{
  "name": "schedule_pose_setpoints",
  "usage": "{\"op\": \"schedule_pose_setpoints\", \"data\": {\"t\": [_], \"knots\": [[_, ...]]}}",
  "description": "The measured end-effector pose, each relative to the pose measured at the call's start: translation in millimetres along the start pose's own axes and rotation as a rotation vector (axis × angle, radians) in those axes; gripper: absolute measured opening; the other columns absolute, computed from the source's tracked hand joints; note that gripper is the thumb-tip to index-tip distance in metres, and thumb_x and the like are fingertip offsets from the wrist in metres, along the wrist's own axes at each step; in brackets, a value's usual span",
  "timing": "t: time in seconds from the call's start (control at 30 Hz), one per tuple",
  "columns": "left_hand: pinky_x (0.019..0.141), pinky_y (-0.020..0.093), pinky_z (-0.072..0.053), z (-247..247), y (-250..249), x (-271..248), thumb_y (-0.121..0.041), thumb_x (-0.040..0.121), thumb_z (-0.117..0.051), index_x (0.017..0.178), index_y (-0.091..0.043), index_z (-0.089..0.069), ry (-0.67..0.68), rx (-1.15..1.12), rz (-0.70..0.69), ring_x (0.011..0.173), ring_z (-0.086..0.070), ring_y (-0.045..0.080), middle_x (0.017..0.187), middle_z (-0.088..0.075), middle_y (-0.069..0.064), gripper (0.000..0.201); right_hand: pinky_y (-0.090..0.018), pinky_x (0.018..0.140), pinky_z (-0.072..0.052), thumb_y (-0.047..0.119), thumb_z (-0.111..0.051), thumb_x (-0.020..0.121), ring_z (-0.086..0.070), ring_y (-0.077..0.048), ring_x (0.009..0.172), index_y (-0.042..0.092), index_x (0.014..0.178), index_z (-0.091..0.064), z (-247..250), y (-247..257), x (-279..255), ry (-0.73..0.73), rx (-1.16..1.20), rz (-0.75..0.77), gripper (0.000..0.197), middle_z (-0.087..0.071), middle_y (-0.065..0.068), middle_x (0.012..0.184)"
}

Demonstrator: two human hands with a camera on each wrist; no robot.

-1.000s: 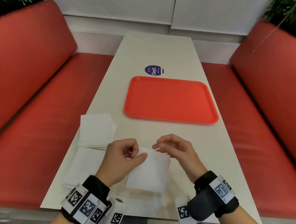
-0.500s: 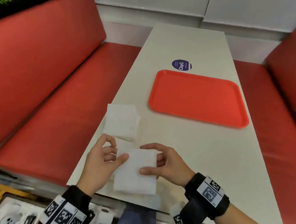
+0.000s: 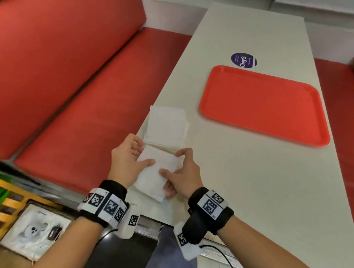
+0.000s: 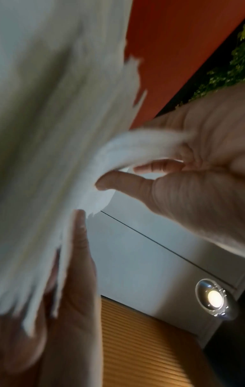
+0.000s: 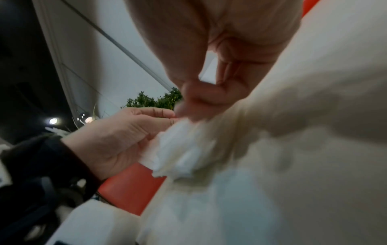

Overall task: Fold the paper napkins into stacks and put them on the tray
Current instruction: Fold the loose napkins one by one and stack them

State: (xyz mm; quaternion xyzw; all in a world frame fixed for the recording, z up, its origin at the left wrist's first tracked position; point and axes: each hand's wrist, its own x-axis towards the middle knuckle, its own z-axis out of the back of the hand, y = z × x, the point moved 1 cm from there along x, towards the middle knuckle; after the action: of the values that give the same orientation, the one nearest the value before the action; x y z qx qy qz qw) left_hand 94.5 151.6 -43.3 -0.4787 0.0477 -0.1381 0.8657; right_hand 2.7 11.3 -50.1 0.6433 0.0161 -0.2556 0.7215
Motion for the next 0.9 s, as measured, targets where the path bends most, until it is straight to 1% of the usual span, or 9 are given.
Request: {"op": "schedule_pose_setpoints", "data": {"t": [0.07,0.13,0.23,0.4,0.53,0.67,0.73,0.8,0.9], "knots": [[0.079,0.033,-0.051,-3.7,12.9,-1.4,-0.023,0.068,-0.088,0.101,-0.015,-0.056,-0.019,0.146,0.013,0.087,-0.055,0.021,0.097,-0.056,0.002,0.047,-0.033,0.045,-0.052,0.019,-0.073,0.085,-0.057,-0.025,0.047,0.020,0.115,-0.032,3.1,-7.8,-1.1,-0.095,-0.045,0.000,0.050,-0.063,-0.012,0.070],[0.092,0.042,-0.047,-5.2,21.4,-2.8,-0.039,0.074,-0.082,0.117,-0.010,-0.056,0.011,0.273,0.099,0.103,-0.052,0.026,0.111,-0.052,0.006,0.059,-0.039,0.071,-0.057,0.032,-0.076,0.081,-0.063,-0.026,0.073,0.019,0.123,-0.034,10.1,-15.7,-2.4,-0.183,-0.081,-0.030,0.061,-0.059,-0.007,0.088],[0.095,0.039,-0.046,-6.6,22.4,-4.0,-0.048,0.079,-0.074,0.120,-0.002,-0.060,0.076,0.296,0.173,0.109,-0.055,0.029,0.115,-0.057,0.012,0.063,-0.044,0.092,-0.054,0.040,-0.080,0.075,-0.065,-0.028,0.100,0.017,0.135,-0.034,12.7,-22.3,-8.4,-0.103,-0.038,-0.151,0.079,-0.055,-0.002,0.107],[0.087,0.031,-0.050,-15.4,5.3,-8.6,-0.044,0.076,-0.080,0.105,-0.002,-0.069,0.086,0.165,0.284,0.102,-0.063,0.026,0.105,-0.068,0.013,0.053,-0.046,0.082,-0.059,0.015,-0.081,0.077,-0.071,-0.026,0.095,0.002,0.118,-0.062,8.0,-12.2,-8.0,0.032,0.272,-0.249,0.047,-0.071,-0.010,0.106],[0.081,0.029,-0.048,-24.7,-3.0,-15.9,-0.046,0.075,-0.079,0.098,-0.004,-0.069,0.125,0.127,0.363,0.099,-0.064,0.026,0.096,-0.068,0.008,0.049,-0.048,0.080,-0.060,0.018,-0.082,0.076,-0.071,-0.027,0.096,0.010,0.111,-0.067,9.4,-15.2,-6.3,0.030,0.267,-0.258,0.039,-0.073,-0.010,0.106],[0.081,0.039,-0.055,-29.7,-10.5,-17.4,-0.047,0.080,-0.074,0.081,-0.009,-0.066,0.201,0.055,0.362,0.090,-0.066,0.025,0.081,-0.067,0.002,0.038,-0.038,0.073,-0.061,0.029,-0.078,0.081,-0.071,-0.024,0.090,0.014,0.118,-0.063,16.9,-19.5,-8.4,0.098,0.336,-0.282,0.043,-0.073,-0.009,0.109],[0.080,0.039,-0.054,-31.0,-11.3,-19.0,-0.053,0.083,-0.067,0.098,-0.007,-0.064,0.264,0.034,0.380,0.093,-0.065,0.025,0.094,-0.068,0.007,0.049,-0.037,0.070,-0.061,0.034,-0.073,0.086,-0.071,-0.024,0.079,0.012,0.123,-0.060,19.1,-17.6,-10.7,0.168,0.380,-0.266,0.045,-0.073,-0.012,0.104],[0.088,0.039,-0.051,-30.5,-14.1,-21.9,-0.061,0.086,-0.058,0.115,-0.010,-0.054,0.287,0.024,0.423,0.101,-0.060,0.026,0.111,-0.062,0.009,0.059,-0.038,0.069,-0.059,0.038,-0.066,0.090,-0.069,-0.025,0.071,0.011,0.127,-0.056,21.0,-13.0,-13.7,0.239,0.421,-0.233,0.047,-0.073,-0.013,0.096],[0.095,0.044,-0.050,-30.9,-24.5,-25.4,-0.059,0.090,-0.051,0.119,-0.017,-0.040,0.282,-0.102,0.455,0.106,-0.059,0.027,0.116,-0.059,0.007,0.052,-0.050,0.082,-0.055,0.042,-0.061,0.093,-0.068,-0.032,0.081,0.016,0.130,-0.054,28.2,-7.2,-15.8,0.279,0.404,-0.163,0.045,-0.072,-0.014,0.101]]}}
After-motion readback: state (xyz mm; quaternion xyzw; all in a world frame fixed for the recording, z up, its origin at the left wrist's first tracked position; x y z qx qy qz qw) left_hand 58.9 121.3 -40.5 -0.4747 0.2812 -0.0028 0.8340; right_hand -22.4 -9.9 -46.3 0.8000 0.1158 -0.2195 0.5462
